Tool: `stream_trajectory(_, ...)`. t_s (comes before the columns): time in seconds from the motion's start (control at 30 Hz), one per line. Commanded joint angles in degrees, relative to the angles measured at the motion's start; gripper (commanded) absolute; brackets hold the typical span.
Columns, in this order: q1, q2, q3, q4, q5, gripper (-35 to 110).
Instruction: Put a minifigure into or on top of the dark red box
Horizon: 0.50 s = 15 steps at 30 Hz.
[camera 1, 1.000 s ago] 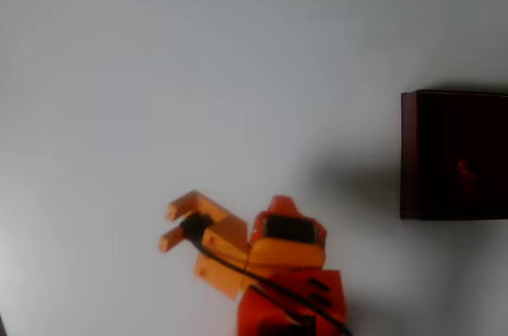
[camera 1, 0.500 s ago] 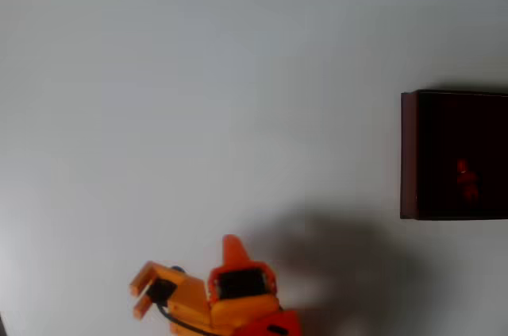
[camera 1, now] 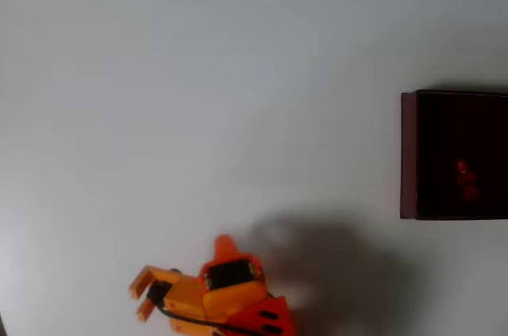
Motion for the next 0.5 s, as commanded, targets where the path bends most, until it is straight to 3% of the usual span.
stream_trajectory(0.0, -2.0, 0.5, 0.0, 0.9, -1.1, 0)
stream_trajectory(0.13, -2.5, 0.5, 0.0, 0.9, -1.3, 8)
stream_trajectory(0.47, -3.3, 0.7, 0.0, 0.9, -2.6, 3)
